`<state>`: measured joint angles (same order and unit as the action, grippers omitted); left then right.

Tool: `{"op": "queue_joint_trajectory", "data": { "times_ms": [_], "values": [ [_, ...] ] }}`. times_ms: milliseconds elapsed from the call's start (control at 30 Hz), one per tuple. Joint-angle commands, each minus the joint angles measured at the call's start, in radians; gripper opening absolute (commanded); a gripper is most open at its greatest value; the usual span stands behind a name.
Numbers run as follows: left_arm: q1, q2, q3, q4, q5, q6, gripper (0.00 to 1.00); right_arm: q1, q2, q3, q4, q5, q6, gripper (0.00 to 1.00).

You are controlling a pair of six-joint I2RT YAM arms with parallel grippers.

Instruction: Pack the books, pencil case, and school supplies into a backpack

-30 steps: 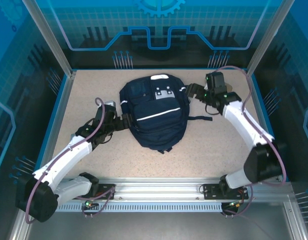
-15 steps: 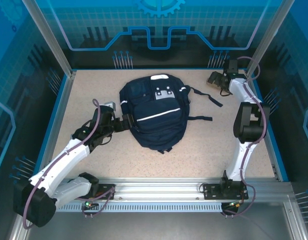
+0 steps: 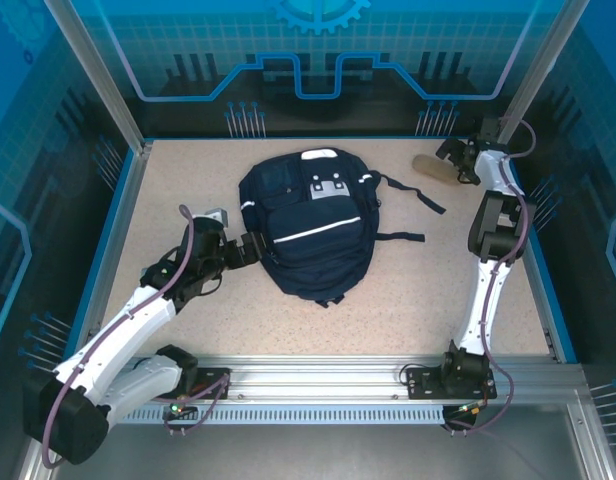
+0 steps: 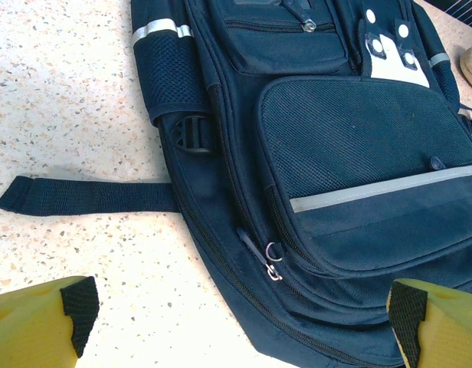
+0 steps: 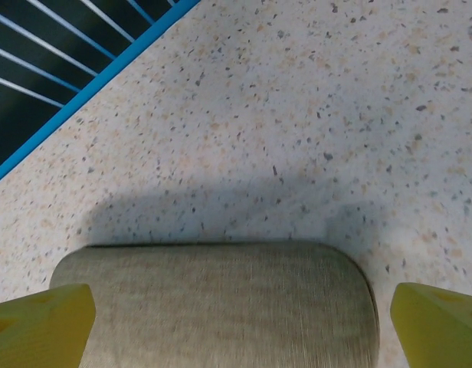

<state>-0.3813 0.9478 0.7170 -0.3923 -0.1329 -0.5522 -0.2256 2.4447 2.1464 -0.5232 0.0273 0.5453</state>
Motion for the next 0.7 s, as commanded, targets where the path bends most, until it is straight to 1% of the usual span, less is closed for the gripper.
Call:
{"op": "queue_joint_trajectory", "data": {
  "times_ms": [0,100,233,300,367,433,667],
  "values": [
    [0.007,-0.012,-0.014,-0.001,0.022,-0.022,0.99,-0.007,0.066,0.096,-0.059,-0.051,-0.002,1.0],
    [0.006,-0.012,-0.011,-0.001,0.023,-0.024,0.99,-0.013,0.116,0.15,-0.069,-0.099,0.011,1.0],
    [0.007,-0.014,-0.01,-0.006,0.023,-0.025,0.99,-0.02,0.162,0.206,-0.1,-0.132,0.02,1.0],
    [0.007,-0.018,-0.012,-0.007,0.022,-0.028,0.99,-0.02,0.166,0.207,-0.102,-0.18,0.001,0.96],
    [0.007,-0.017,-0.014,-0.006,0.022,-0.028,0.99,-0.015,0.159,0.202,-0.123,-0.19,-0.031,0.93],
    [0.007,-0.015,-0.015,0.001,0.022,-0.029,0.99,-0.007,0.144,0.185,-0.138,-0.201,-0.074,0.87],
    [0.007,0.011,-0.004,0.017,0.022,-0.024,0.99,0.008,0.033,0.017,-0.118,-0.234,-0.138,0.77]
  ]
}}
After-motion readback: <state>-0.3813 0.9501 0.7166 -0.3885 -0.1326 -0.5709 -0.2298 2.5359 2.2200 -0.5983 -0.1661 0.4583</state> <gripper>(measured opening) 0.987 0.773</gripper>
